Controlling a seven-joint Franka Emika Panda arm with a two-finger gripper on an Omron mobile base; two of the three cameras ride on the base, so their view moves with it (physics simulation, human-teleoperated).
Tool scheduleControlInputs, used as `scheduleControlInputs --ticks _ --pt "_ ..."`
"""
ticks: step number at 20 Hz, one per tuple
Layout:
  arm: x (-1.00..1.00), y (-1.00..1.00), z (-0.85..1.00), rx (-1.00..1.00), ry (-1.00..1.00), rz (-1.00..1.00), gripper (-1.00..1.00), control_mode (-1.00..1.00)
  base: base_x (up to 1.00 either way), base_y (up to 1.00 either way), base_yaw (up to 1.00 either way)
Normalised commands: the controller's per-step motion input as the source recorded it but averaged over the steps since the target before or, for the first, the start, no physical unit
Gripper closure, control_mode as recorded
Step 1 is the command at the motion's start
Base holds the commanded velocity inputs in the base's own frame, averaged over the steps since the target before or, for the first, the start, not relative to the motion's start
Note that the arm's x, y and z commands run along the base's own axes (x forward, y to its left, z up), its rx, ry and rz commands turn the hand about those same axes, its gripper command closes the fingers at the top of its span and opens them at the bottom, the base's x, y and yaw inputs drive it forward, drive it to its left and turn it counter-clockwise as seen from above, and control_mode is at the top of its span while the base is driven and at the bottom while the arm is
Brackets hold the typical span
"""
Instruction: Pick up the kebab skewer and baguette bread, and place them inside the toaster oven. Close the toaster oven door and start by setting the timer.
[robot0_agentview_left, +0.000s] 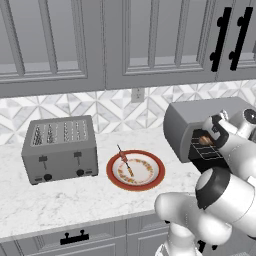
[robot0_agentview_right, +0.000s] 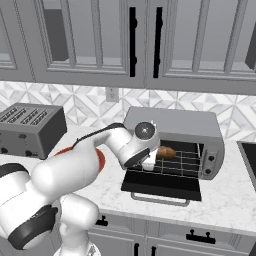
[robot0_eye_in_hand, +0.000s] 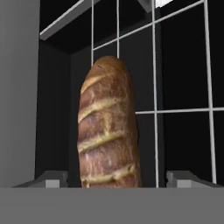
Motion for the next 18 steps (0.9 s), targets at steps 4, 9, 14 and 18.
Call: scheduleControlInputs --ticks 4,9,14,18 --pt "-0.22 -0.17 0.28 0.0 0.0 0.0 -1.0 -1.0 0.0 0.0 0.0" --pt "-0.88 0.0 0.36 -0.06 0.01 0.01 -1.0 -1.0 0.0 0.0 0.0" --pt "-0.89 0.91 0.1 -0.14 0.0 0.22 -1.0 -1.0 0.0 0.0 0.0" --pt "-0.43 1.0 0.26 -0.13 0.03 0.32 -1.0 -1.0 0.0 0.0 0.0"
